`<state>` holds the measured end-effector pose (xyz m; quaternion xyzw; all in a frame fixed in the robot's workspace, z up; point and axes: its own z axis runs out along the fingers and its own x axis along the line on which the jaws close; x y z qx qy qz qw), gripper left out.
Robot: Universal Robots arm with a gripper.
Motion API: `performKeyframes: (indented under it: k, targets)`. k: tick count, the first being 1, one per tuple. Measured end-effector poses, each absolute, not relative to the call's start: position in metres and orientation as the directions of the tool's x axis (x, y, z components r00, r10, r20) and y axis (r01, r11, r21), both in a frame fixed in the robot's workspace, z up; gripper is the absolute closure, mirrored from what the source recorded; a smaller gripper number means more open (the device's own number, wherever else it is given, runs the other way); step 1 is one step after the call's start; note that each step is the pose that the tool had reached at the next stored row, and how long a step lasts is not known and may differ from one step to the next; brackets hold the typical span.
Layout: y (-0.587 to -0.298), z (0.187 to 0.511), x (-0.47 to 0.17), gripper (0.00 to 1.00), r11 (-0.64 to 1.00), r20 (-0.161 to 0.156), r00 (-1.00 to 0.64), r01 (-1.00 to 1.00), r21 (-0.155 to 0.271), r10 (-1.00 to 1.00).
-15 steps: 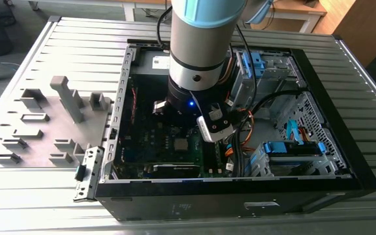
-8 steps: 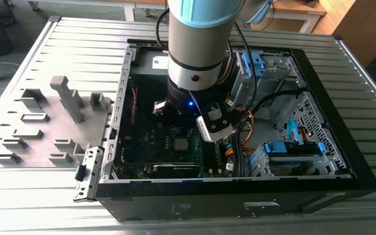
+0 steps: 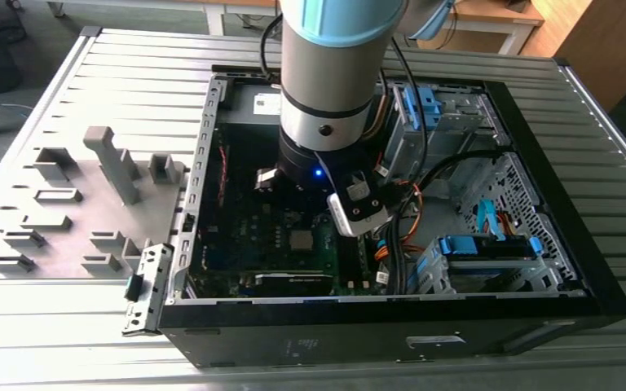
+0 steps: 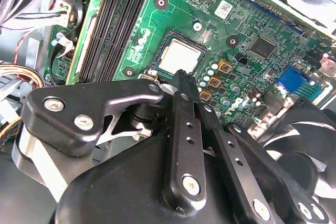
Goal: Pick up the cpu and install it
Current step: 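Close the cpu cover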
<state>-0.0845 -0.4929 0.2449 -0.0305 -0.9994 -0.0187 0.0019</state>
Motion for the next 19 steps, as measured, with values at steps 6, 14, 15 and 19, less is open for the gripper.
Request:
performKeyframes:
  k: [6,14,15,19]
  targets:
    - [-0.493,0.244,-0.078,0.89,0.997,0.005,-0.998,0.061,0.037,0.061]
    - [-0.493,0.244,-0.065,0.89,0.999,0.005,-0.999,0.036,0.038,0.036]
    - [-0.493,0.243,-0.064,0.89,0.999,0.005,-1.0,0.029,0.038,0.029]
    - [-0.493,0.243,-0.062,0.89,0.999,0.005,-1.0,-0.001,0.039,-0.001]
